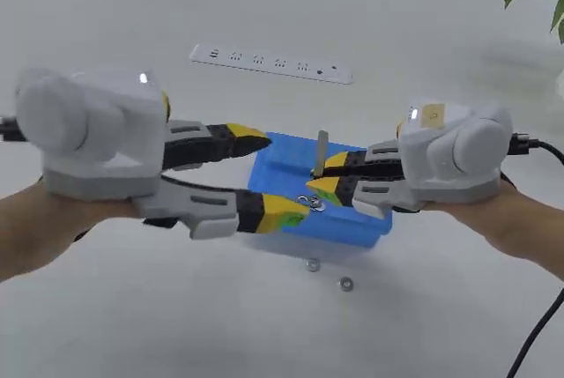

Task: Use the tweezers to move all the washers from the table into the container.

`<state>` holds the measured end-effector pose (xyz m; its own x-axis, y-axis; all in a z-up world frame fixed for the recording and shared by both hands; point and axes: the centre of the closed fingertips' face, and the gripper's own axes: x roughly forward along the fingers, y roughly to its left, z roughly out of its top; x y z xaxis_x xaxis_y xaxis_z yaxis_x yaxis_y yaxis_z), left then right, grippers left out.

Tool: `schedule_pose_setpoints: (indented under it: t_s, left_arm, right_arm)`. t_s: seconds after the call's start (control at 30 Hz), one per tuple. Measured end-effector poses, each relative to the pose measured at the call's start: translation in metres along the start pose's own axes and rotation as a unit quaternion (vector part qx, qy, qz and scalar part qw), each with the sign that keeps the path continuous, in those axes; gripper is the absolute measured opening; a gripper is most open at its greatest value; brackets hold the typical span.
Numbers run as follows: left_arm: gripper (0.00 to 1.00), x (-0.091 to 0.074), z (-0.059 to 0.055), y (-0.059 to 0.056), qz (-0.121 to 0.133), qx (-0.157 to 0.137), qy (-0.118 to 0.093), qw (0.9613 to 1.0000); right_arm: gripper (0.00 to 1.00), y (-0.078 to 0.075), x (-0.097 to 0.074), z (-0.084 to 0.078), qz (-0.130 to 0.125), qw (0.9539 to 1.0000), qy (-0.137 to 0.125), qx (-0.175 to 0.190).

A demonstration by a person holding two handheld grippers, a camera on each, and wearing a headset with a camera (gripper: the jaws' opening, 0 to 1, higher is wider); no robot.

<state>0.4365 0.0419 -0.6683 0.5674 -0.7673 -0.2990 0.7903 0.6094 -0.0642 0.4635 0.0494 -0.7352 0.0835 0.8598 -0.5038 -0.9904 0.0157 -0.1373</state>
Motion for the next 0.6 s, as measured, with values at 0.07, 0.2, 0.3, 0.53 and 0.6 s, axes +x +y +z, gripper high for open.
schedule_pose_setpoints:
  t_s: [0.07, 0.2, 0.3, 0.53, 0.6]
  left_arm:
    - [0.55, 0.004, 0.000, 0.002, -0.004, 0.004, 0.003, 1.0000]
    - [0.48, 0.008, -0.001, 0.004, -0.012, 0.012, 0.006, 0.9998]
    - [0.45, 0.010, 0.001, 0.006, -0.015, 0.013, 0.002, 0.9998]
    - [0.32, 0.013, 0.008, 0.006, -0.026, 0.021, -0.006, 0.9994]
    - [0.28, 0.015, 0.010, 0.006, -0.032, 0.025, -0.008, 0.9991]
  right_arm:
    - [0.08, 0.000, 0.000, 0.001, 0.002, 1.0000, -0.001, -0.002]
    - [0.08, 0.000, 0.001, 0.003, 0.003, 1.0000, -0.005, -0.003]
    - [0.08, 0.000, 0.002, 0.003, 0.004, 1.0000, -0.006, -0.004]
    - [0.08, 0.003, 0.004, 0.004, 0.011, 0.9999, -0.006, -0.004]
    - [0.08, 0.006, 0.005, 0.004, 0.014, 0.9999, -0.005, -0.006]
